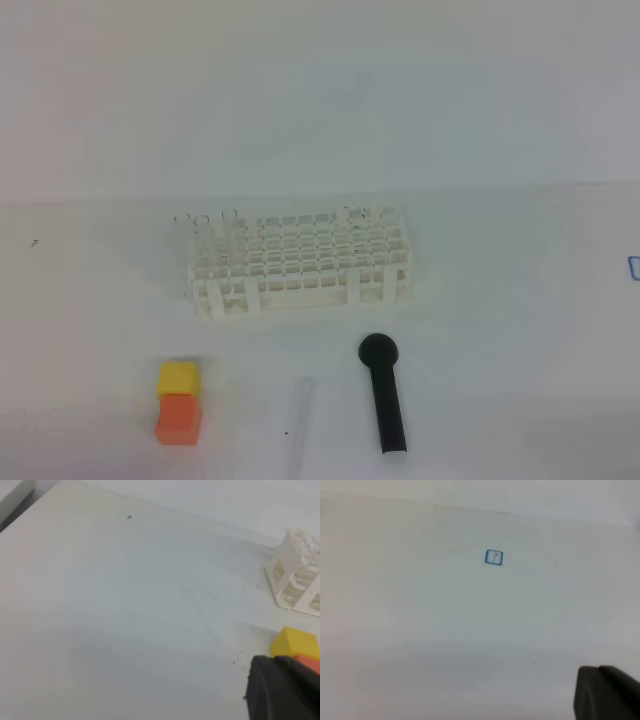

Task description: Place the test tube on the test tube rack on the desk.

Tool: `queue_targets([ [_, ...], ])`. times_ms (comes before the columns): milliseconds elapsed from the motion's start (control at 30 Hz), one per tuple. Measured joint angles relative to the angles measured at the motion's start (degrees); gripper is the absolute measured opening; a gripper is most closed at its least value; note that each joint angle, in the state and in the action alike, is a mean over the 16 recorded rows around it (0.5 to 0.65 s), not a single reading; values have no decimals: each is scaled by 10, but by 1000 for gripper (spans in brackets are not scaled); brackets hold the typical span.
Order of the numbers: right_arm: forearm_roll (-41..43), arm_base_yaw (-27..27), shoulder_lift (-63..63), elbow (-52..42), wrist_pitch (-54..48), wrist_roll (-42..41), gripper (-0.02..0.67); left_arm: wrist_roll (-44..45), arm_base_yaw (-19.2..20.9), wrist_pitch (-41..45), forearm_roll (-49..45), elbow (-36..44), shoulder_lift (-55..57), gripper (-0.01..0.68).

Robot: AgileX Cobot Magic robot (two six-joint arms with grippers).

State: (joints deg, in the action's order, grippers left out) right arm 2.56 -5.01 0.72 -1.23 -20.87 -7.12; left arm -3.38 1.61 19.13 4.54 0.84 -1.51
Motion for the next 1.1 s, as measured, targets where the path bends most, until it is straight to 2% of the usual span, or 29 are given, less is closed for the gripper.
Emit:
queue_targets([
  [800,-1,0,0,0,0,0,-1,0,-7,-3,-14,-5,0,-1],
  [1100,-1,0,0,0,0,0,-1,1,-7,-63,-10,-4,0,-1],
])
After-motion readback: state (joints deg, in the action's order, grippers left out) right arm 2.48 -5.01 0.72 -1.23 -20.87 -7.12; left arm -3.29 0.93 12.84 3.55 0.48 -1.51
